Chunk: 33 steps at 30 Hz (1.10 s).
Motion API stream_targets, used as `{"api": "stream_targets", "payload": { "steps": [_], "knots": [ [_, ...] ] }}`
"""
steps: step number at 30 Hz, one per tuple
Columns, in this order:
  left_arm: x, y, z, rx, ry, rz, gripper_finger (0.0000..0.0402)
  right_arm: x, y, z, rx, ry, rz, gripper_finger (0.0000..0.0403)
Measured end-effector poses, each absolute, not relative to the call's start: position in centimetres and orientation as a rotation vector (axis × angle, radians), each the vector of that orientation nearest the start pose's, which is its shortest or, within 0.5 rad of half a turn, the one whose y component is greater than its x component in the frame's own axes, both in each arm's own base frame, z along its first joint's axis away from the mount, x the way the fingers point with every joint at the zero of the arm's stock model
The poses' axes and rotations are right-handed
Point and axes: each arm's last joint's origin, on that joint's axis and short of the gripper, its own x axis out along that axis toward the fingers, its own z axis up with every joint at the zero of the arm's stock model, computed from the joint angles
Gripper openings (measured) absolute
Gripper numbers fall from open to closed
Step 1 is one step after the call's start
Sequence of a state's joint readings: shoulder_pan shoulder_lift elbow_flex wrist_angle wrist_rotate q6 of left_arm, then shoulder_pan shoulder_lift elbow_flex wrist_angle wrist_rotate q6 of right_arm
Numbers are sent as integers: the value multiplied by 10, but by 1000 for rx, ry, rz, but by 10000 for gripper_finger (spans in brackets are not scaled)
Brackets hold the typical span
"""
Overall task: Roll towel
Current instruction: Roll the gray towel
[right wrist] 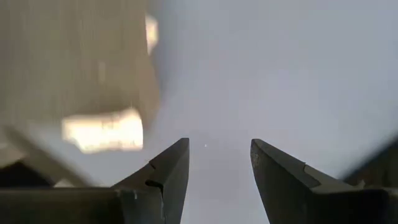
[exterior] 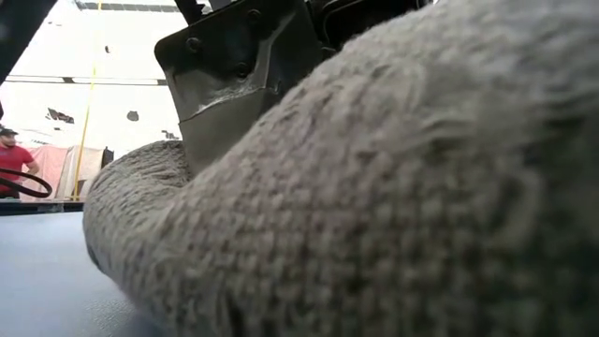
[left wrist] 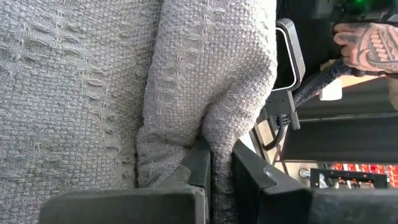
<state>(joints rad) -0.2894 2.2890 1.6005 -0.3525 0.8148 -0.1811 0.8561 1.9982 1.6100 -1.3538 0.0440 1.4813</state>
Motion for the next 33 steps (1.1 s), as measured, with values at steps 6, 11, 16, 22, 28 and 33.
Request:
{"api": "stream_targets", "payload": {
  "steps": [6, 11, 16, 22, 28, 33],
  "knots": [
    [441, -150, 118, -427, 1135, -916, 20, 193, 308, 223, 420, 1486, -557, 196],
    [442, -148, 118, -437, 1135, -915, 20, 193, 340, 224, 489, 1212, -307, 196],
    [442, -148, 118, -448, 1139, -908, 20, 213, 361, 227, 439, 909, -80, 192],
    [442, -148, 118, -456, 1143, -903, 20, 230, 354, 209, 362, 882, -158, 166],
    [442, -148, 118, -465, 1151, -897, 20, 236, 331, 182, 273, 987, -331, 117],
    [442, -148, 118, -483, 1158, -898, 20, 237, 313, 152, 225, 1074, -357, 63]
  ]
}}
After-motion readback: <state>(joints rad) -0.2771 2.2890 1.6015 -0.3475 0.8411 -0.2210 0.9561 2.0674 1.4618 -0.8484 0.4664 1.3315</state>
